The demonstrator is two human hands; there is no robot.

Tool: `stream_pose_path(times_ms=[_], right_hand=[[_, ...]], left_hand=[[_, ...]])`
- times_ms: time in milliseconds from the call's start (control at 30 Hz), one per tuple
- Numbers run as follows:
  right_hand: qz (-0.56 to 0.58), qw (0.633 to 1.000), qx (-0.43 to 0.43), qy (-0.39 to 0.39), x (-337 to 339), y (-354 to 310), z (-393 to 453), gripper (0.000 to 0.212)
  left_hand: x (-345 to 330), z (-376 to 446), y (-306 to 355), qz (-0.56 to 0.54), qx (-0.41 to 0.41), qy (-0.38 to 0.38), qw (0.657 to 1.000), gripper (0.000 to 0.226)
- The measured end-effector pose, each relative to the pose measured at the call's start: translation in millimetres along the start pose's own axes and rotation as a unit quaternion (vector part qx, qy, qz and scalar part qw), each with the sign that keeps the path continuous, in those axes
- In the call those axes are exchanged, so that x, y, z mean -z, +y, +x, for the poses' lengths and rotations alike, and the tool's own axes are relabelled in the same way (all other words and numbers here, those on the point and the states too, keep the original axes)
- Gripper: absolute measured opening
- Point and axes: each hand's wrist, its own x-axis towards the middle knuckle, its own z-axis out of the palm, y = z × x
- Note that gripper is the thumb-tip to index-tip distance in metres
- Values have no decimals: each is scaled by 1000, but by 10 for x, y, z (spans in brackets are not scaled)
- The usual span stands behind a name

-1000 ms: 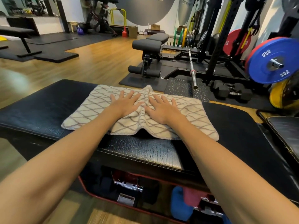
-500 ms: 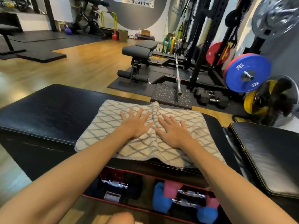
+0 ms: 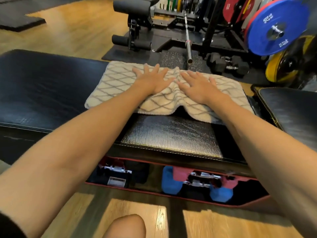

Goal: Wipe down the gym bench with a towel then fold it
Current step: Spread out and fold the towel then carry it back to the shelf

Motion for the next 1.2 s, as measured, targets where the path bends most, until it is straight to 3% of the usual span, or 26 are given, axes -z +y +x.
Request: stream_pose_path(times_ms=[800,1200], right_hand=[[17,1000,8,2,-20,-5,-48,74],[31,999,25,-38,80,171,-1369,70]], left_hand=[[-15,-2,62,-1,15,20,1000,68],[-106,-1168,695,-3,-27,5,1000,65]])
